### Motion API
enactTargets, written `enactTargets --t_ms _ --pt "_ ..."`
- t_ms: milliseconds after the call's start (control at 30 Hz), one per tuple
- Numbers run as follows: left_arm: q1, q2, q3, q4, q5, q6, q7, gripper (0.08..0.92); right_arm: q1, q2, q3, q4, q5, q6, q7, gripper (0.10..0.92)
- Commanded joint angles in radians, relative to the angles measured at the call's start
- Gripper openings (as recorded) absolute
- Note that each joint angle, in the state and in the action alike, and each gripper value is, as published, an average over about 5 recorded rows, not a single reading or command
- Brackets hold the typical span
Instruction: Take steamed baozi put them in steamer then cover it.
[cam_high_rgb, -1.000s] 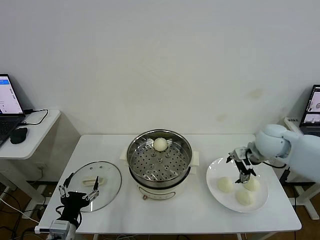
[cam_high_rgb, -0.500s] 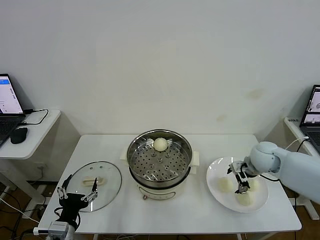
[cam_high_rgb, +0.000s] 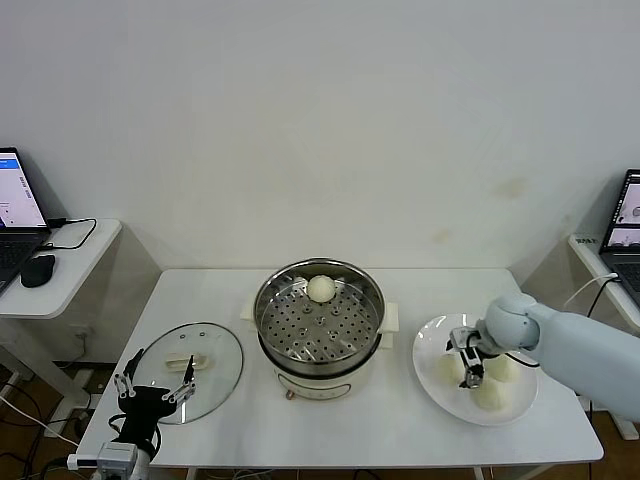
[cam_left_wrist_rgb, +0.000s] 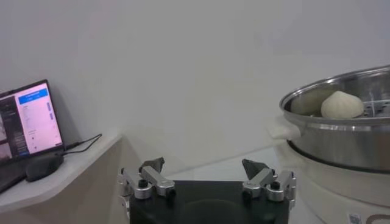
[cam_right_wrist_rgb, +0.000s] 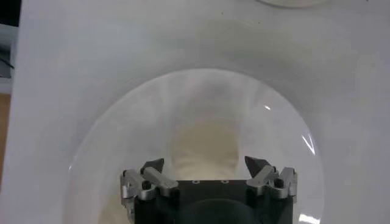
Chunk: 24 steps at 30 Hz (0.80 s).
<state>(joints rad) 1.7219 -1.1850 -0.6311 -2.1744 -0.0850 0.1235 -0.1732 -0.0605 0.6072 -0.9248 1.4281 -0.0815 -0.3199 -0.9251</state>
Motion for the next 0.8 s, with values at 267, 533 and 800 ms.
enactTargets --t_ms 267,533,800 --pt "-0.002 0.0 0.001 -0.003 0.0 0.0 -0.001 0.823 0.006 0.005 0.023 -0.011 0.004 -0.001 -0.015 0.574" --pt "-0.006 0.005 0.003 -0.006 -0.002 0.001 0.001 0.823 0.281 -0.104 -0.057 0.075 0.144 -0.004 -0.096 0.576" --pt "-0.011 0.018 0.009 -0.007 -0.007 0.001 0.002 0.823 0.719 -0.046 -0.252 0.082 0.355 -0.068 -0.106 0.585"
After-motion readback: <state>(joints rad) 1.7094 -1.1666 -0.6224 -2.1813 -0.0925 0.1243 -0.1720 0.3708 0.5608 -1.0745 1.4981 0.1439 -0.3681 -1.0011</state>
